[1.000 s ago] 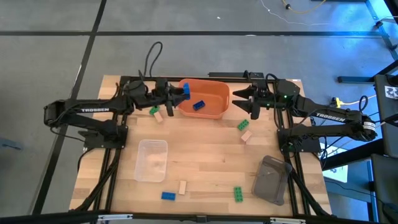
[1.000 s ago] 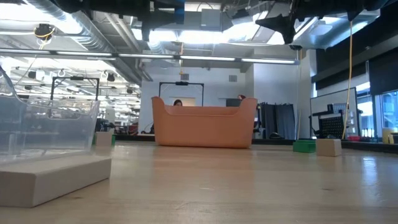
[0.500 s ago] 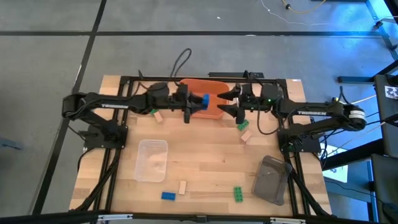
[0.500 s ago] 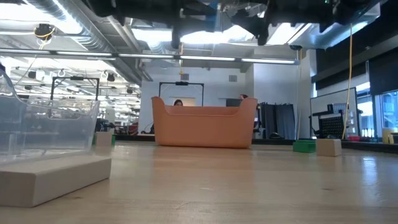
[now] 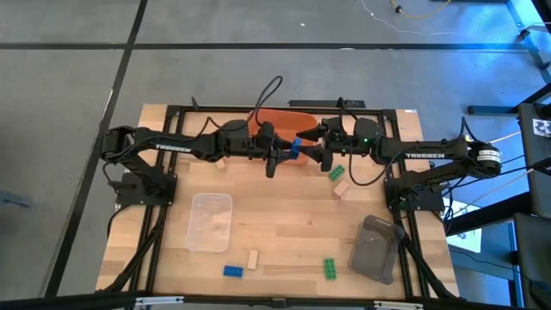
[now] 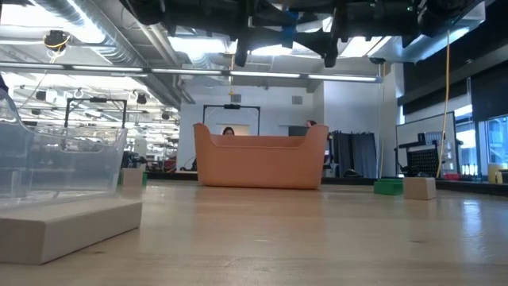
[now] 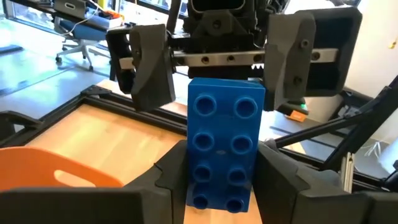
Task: Sort & place blocks by color
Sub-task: Put the top blue game piece into the orange bin
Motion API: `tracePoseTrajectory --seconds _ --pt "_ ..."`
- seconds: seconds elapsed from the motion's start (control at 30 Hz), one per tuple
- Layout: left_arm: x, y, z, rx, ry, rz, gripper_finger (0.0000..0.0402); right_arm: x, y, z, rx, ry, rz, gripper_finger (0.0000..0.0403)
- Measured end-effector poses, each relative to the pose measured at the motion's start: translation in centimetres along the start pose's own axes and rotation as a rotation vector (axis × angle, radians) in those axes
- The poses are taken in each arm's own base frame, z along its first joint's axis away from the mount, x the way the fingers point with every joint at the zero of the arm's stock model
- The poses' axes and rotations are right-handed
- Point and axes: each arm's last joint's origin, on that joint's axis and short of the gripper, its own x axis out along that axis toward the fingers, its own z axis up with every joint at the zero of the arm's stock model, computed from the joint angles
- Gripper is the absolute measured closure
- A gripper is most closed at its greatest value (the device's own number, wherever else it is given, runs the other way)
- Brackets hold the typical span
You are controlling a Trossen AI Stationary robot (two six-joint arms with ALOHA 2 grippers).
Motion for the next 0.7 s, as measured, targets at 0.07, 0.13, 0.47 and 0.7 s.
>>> tracePoseTrajectory --seconds 0.07,0.13,0.47,0.7 --pt "-0.01 0.05 0.02 0.000 -0.001 0.002 0.0275 0.03 0.17 -0.06 0.000 0.002 0.007 0.0114" --pt "-0.01 0.08 0.06 0.000 -0.004 0.003 0.0275 0.05 0.30 -0.11 0.000 0.004 0.014 0.0114" --pt "-0.01 0.10 0.09 0.000 -0.007 0.004 0.0275 0.22 0.67 -0.32 0.046 0.002 0.015 0.0174" --pt "-0.03 -0.05 0.14 -0.007 -0.011 -0.002 0.0275 0.20 0.75 -0.19 0.033 -0.014 0.024 0.0261"
